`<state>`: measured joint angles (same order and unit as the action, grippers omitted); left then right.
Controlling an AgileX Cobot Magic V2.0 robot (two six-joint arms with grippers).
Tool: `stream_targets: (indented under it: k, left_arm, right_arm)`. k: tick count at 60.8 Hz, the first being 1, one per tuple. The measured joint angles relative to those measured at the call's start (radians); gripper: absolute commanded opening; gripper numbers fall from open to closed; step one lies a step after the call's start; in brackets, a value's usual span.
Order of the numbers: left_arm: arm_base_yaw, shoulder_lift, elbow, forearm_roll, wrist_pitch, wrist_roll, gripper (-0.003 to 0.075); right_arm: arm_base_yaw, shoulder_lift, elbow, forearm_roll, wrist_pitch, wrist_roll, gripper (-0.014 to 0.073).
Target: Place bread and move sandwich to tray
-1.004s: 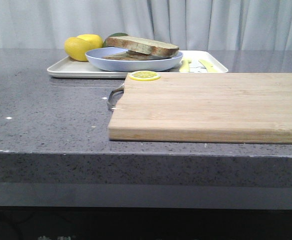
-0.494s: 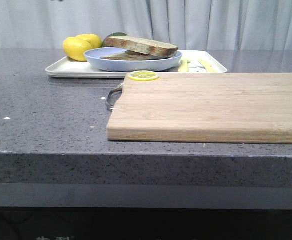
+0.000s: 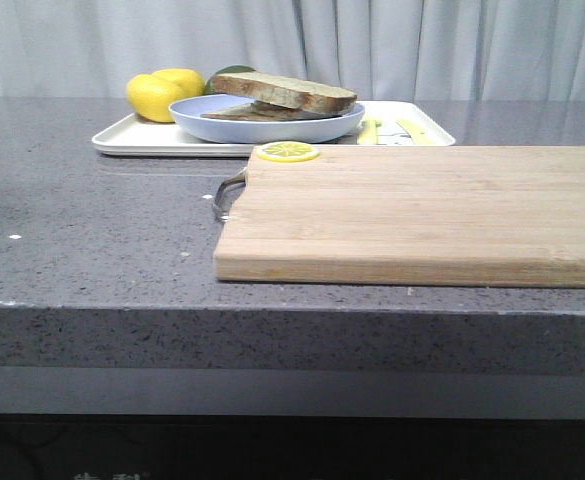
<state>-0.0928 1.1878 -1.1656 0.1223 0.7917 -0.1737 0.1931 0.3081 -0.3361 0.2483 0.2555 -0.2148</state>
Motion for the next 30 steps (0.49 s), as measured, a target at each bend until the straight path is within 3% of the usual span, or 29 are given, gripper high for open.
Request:
stream_targets:
  k: [18,30]
  left_arm:
    - [0.041,-0.411,0.446,0.002,-0.379,0.000,-0.0020]
    - [0.041,-0.665,0.668,0.002,-0.503,0.000,-0.0020]
  right_arm:
    - [0.000,0.000,0.000,0.000,0.000,0.000,-0.0060]
    - [0.000,0.000,0.000,0.000,0.000,0.000,-0.0060]
